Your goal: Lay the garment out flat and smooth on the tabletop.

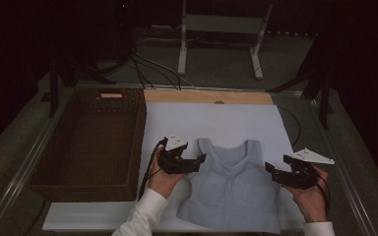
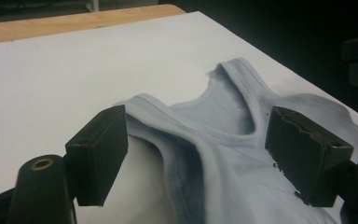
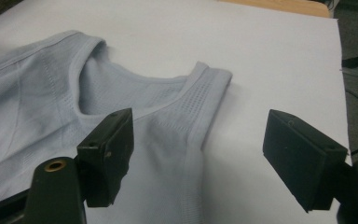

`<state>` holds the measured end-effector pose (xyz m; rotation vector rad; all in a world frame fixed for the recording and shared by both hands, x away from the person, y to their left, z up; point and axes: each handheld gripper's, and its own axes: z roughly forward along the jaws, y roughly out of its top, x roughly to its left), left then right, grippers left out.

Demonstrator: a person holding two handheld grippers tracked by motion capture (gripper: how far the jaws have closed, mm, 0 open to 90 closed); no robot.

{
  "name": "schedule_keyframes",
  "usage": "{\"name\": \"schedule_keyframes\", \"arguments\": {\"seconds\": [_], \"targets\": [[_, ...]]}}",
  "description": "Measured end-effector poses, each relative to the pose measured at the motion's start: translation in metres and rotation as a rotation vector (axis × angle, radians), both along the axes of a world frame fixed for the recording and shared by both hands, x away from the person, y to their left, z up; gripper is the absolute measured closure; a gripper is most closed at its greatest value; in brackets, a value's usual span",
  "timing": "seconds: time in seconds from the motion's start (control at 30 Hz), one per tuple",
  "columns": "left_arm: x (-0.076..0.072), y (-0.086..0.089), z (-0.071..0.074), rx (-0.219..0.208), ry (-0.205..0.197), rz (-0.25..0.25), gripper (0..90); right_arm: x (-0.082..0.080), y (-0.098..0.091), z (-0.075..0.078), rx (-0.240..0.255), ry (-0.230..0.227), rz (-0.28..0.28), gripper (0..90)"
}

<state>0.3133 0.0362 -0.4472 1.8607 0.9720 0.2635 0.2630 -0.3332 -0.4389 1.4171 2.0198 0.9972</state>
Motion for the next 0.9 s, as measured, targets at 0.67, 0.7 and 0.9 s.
{"name": "schedule_keyframes", "arguments": {"seconds": [0.67,0.7,0.9], "targets": [[0.036,-0.021,-0.025,0.072,0.109,0.002,22.6,0.012,0.005,0.003,0.002,-0.012,0.004,24.5],[0.037,-0.022,-0.027,0.082,0.119,0.006,23.5,0.012,0.005,0.003,0.0,-0.012,0.004,24.5],[0.042,-0.024,-0.035,0.101,0.146,-0.003,31.5,0.013,0.003,0.003,0.001,-0.013,-0.001,24.6]]}}
